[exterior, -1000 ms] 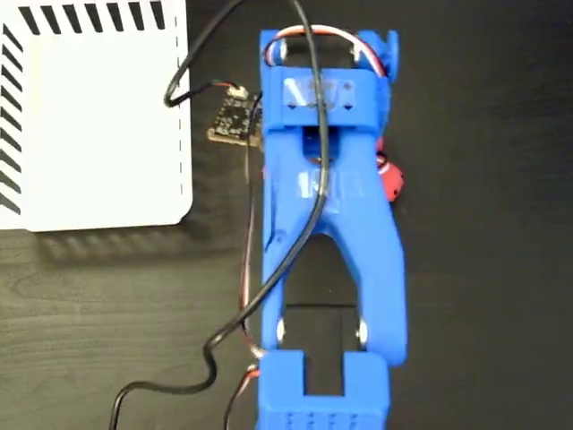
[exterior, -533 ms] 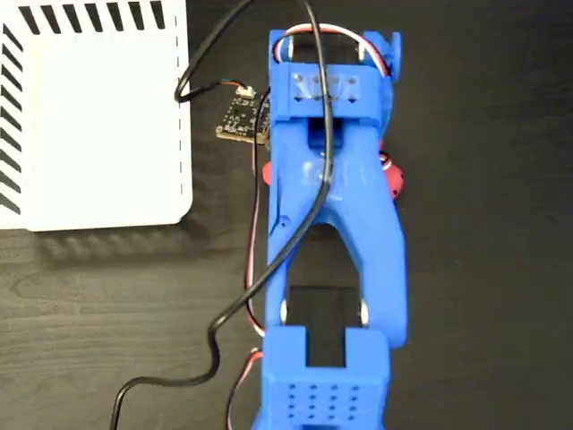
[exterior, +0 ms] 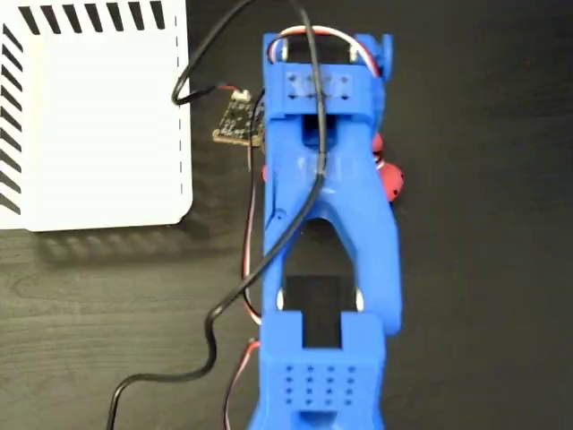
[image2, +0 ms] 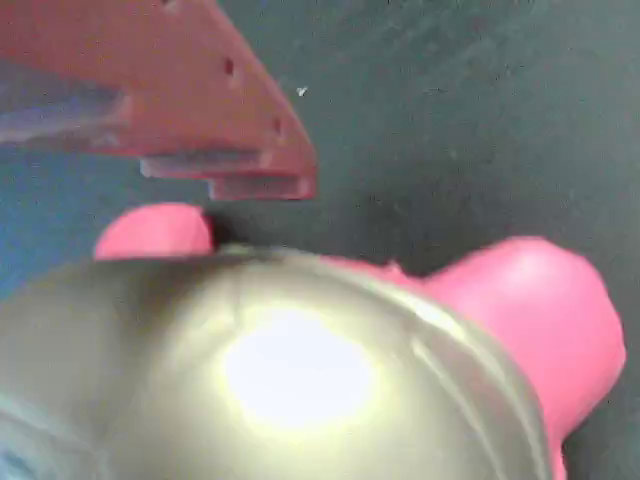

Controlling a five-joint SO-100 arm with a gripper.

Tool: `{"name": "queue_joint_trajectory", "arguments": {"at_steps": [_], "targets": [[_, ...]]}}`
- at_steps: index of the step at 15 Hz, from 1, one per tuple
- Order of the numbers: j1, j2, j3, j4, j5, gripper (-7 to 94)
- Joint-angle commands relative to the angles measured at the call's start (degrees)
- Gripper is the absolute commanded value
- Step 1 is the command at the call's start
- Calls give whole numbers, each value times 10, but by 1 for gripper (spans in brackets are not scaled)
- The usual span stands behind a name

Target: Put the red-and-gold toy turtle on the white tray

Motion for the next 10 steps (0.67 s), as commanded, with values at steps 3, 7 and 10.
{"name": "queue_joint_trajectory", "arguments": {"at_steps": [3, 7, 10], "targets": [[11, 22, -26, -3, 11, 17], [24, 32, -27, -13, 18, 0], [28, 87, -53, 34, 14, 0]]}}
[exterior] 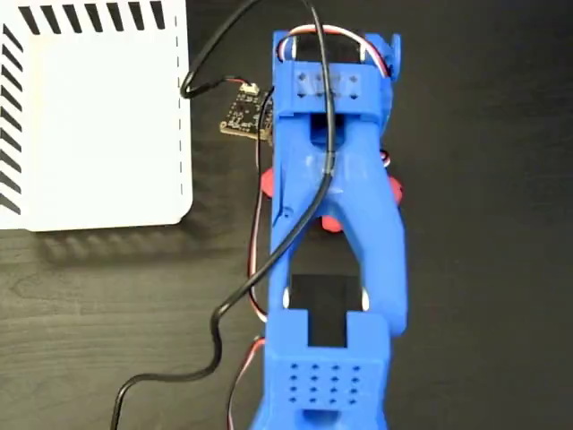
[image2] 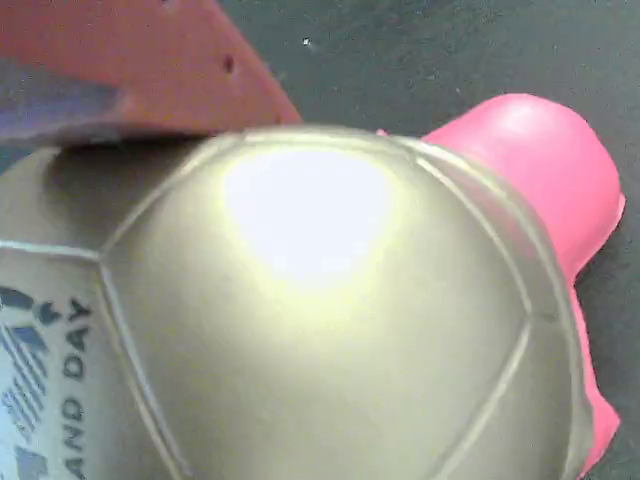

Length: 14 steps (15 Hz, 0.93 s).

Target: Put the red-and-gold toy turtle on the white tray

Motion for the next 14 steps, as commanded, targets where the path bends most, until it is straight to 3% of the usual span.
{"name": "queue_joint_trajectory", "arguments": {"at_steps": [1, 5, 8, 14], "targets": [[12, 117, -54, 42, 6, 0], [1, 214, -93, 100, -2, 0], [-14, 226, -96, 105, -10, 0], [-246, 167, -294, 106, -2, 0]]}}
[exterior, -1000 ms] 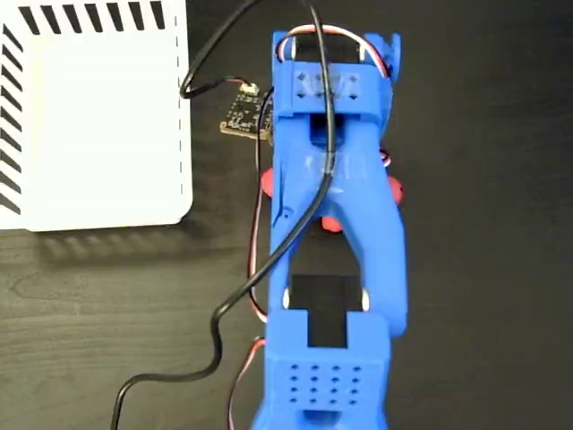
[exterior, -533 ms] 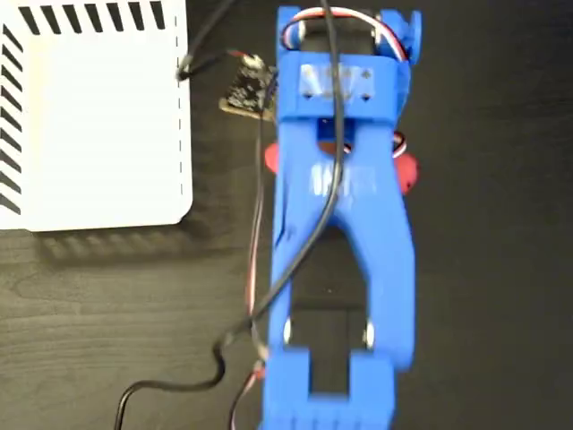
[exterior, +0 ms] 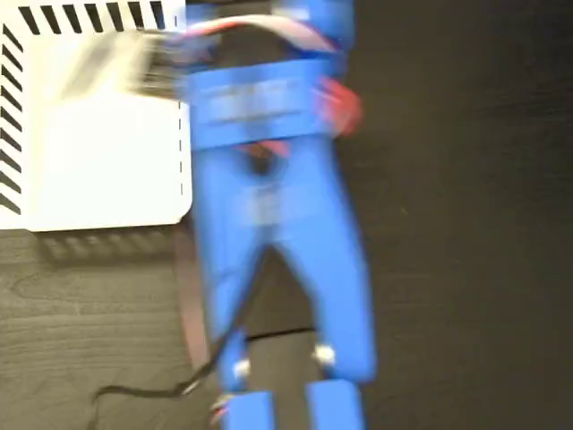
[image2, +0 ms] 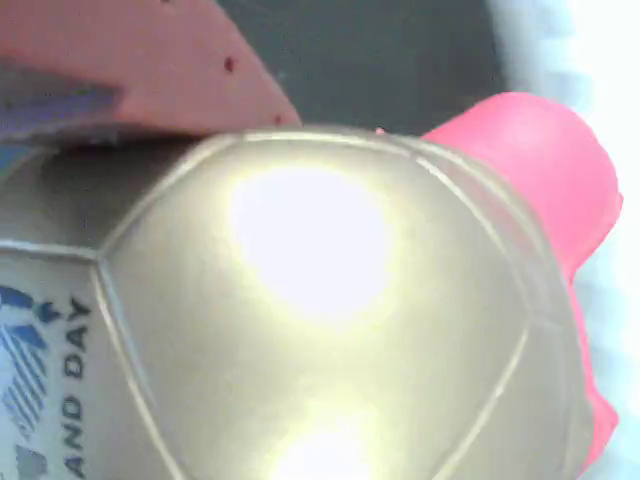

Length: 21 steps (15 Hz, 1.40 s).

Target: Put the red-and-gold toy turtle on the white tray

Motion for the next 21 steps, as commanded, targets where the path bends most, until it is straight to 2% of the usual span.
{"name": "queue_joint_trajectory", "arguments": {"at_steps": [1, 5, 12, 16, 21], "targets": [[-104, 0, -91, 8, 18, 0], [-180, -106, -117, 7, 18, 0], [-164, -177, -173, -4, 16, 0], [-143, -214, -195, -42, 11, 0], [-146, -227, -192, -43, 25, 0]]}}
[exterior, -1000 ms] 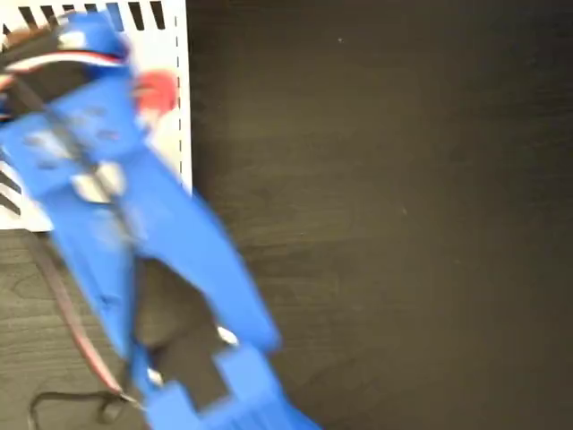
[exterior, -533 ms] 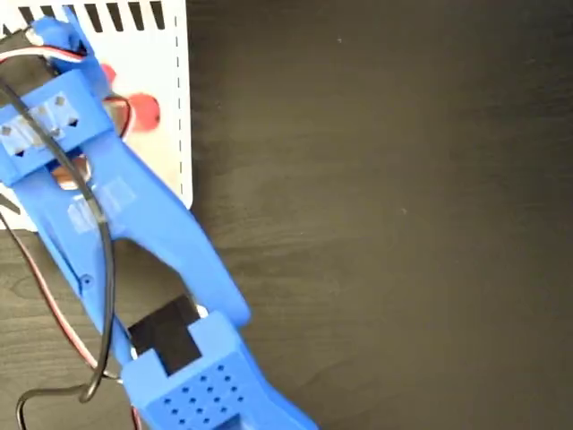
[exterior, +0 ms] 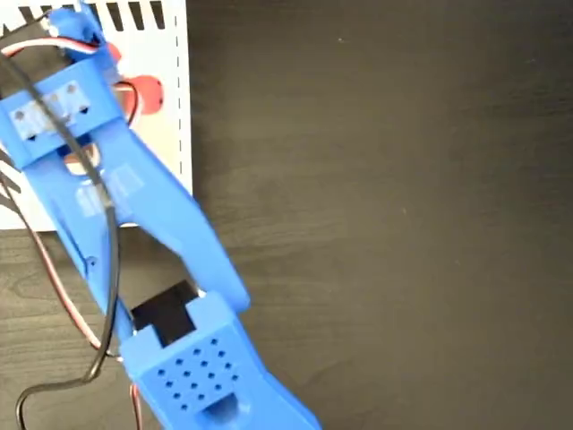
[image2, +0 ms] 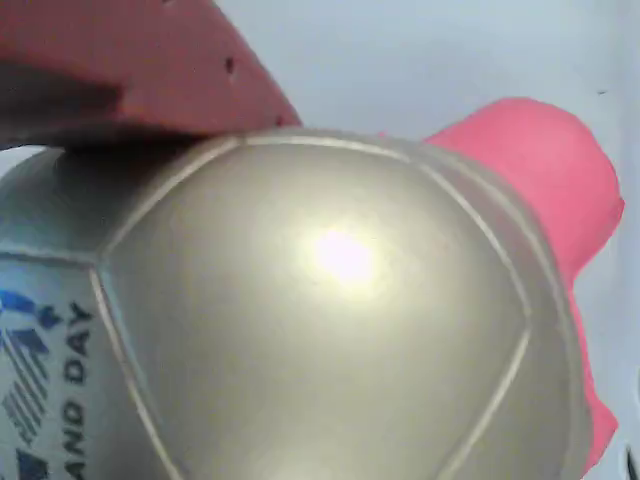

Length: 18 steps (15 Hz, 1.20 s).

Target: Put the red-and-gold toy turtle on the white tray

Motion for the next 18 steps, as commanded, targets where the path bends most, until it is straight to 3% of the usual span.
{"name": "queue_joint_trajectory", "arguments": {"at_steps": [1, 3, 7, 8, 11, 18], "targets": [[-4, 33, -31, 4, 12, 0], [-4, 27, -30, 4, 14, 1], [-7, 22, -24, 3, 18, 53], [-10, 21, -23, 3, 18, 62], [-16, 18, -20, 3, 19, 70], [-22, 12, -25, 2, 22, 70]]}}
